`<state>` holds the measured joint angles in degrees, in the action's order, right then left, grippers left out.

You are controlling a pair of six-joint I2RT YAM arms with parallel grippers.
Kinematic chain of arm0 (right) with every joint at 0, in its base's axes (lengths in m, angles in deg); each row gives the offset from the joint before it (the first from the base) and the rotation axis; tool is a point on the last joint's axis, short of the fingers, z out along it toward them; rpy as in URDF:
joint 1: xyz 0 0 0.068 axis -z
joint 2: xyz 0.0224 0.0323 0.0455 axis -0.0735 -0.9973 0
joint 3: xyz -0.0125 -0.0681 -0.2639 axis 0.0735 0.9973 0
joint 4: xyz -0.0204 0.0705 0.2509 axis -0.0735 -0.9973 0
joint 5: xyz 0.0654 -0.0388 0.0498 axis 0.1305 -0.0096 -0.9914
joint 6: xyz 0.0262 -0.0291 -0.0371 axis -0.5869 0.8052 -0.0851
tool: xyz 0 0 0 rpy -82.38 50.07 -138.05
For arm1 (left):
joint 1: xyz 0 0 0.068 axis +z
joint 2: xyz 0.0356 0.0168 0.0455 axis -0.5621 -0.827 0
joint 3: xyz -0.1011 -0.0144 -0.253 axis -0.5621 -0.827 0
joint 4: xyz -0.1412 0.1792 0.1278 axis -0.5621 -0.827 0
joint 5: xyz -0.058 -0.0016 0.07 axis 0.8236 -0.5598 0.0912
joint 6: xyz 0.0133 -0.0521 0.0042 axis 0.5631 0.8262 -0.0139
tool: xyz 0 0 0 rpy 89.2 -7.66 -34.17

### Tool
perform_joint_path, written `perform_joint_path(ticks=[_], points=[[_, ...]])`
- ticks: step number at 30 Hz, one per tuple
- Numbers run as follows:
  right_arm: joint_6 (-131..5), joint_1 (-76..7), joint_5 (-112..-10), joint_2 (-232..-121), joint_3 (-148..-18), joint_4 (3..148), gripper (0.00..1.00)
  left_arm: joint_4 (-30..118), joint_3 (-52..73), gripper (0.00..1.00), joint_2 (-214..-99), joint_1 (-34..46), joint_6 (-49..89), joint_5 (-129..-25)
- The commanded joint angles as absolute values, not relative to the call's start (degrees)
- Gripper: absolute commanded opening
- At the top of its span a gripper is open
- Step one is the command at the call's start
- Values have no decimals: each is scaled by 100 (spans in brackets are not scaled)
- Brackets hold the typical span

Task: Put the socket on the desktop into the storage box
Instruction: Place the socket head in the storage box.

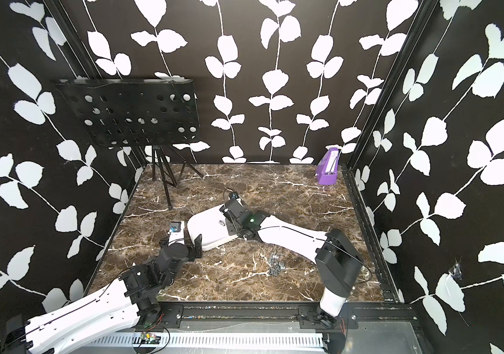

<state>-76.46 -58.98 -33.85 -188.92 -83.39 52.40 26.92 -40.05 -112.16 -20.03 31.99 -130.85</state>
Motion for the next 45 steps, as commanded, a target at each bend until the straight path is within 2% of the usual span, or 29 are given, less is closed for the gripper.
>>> perform_joint_path(ticks=[1, 6, 10, 16, 18, 23, 33, 36, 40, 45], points=[[-7521, -5948, -3409, -19386, -8935, 5089, 17, 2579, -3966, 97, -11270, -2020, 3224, -13174], [-7465, -5944, -3514, -20025, -9603, 4922, 20, 2573, -3931, 97, -11359, -2020, 3232, -13131], [-7390, -5941, -3648, -20229, -9883, 4853, 31, 2569, -3914, 97, -11382, -2020, 3234, -13128], [-7288, -5938, -3670, -19827, -9684, 4763, 46, 2606, -3922, 97, -11384, -2020, 3248, -13071], [-7224, -5945, -3641, -19547, -9516, 4723, 46, 2601, -3923, 97, -11390, -2020, 3248, -13027], [-7053, -5942, -3231, -18407, -8664, 4573, 44, 2627, -3935, 97, -11363, -2020, 3247, -12971], [-6752, -5936, -2170, -15192, -5495, 4462, 46, 2694, -3897, 97, -11335, -2020, 3143, -12720], [-6847, -5934, -2248, -14496, -4643, 4704, 47, 2740, -3912, 97, -11335, -2020, 3126, -12623], [-6945, -5928, -2298, -14178, -4068, 4937, 47, 2838, -3922, 97, -11380, -2020, 3089, -12456], [-7104, -5927, -2641, -14591, -3937, 5176, 46, 2939, -3880, 97, -11582, -2020, 3093, -12230]])
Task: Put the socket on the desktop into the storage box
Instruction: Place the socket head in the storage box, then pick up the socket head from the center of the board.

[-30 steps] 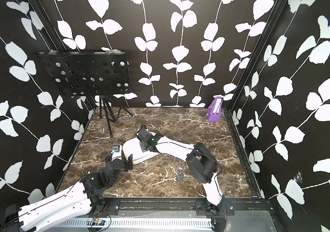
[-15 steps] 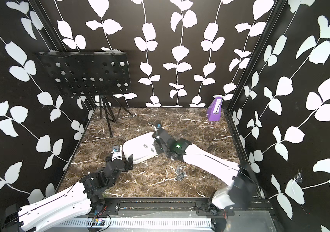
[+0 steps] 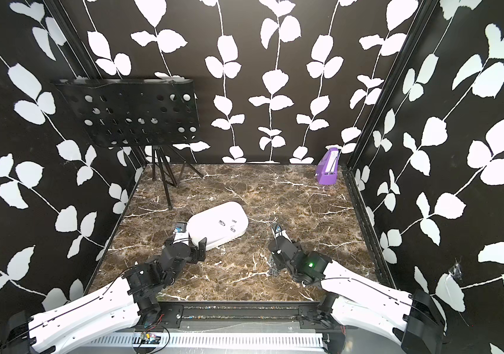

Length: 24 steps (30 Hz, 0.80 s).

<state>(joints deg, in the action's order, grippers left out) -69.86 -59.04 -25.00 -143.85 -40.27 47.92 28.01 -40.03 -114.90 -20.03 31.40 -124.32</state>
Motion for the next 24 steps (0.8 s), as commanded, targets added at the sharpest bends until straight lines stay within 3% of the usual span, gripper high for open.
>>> perform_joint_path(ticks=[1, 17, 24], points=[[-7161, -5926, -2604, -14722, -4000, 5130, 46, 2941, -3840, 97, -11636, -2020, 3087, -12160], [-7694, -5243, -3521, -15021, -3798, 5088, 45, 2915, -3701, 97, -11907, -2016, 3073, -11884], [-7862, -5090, -3345, -15153, -3715, 4852, 42, 2896, -3677, 97, -11974, -2020, 3078, -11883]])
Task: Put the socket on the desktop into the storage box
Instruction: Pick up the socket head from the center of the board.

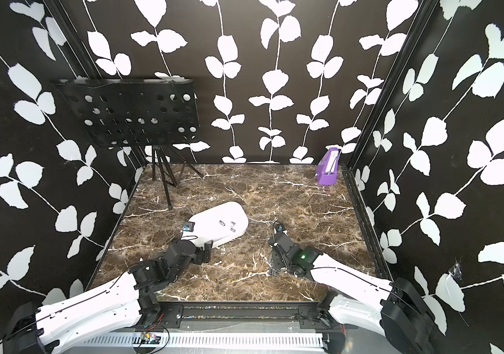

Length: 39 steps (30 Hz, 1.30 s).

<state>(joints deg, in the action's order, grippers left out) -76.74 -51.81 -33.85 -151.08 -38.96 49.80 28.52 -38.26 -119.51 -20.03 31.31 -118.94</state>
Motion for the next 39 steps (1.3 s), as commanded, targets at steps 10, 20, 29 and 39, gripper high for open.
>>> perform_joint_path(ticks=[10, 20, 29, 39], points=[[-7925, -5027, -3540, -15476, -3741, 4949, 40, 2888, -3675, 97, -12023, -2020, 3080, -11917], [-7872, -4944, -3633, -15868, -3842, 4986, 37, 2861, -3650, 97, -11997, -2020, 3094, -11890], [-7842, -4922, -3695, -15944, -3866, 5033, 37, 2845, -3650, 97, -11978, -2020, 3108, -11891], [-7822, -4891, -3765, -16031, -3912, 5079, 37, 2835, -3655, 97, -11975, -2020, 3108, -11899]])
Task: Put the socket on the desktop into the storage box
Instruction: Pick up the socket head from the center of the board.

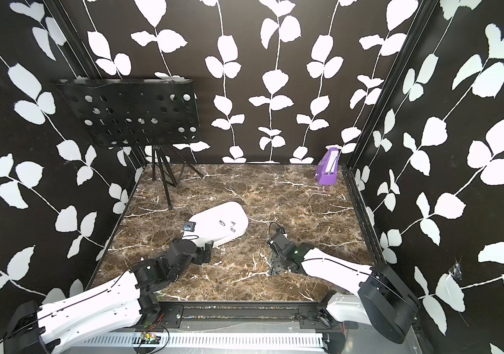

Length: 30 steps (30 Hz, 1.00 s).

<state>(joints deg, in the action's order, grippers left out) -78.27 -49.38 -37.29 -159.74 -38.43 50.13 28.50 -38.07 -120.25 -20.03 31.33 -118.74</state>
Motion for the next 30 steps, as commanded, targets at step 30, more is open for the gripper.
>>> perform_joint_path(ticks=[30], points=[[-7697, -4640, -3967, -16528, -4053, 5210, 39, 2810, -3677, 96, -11864, -2020, 3135, -11937]])
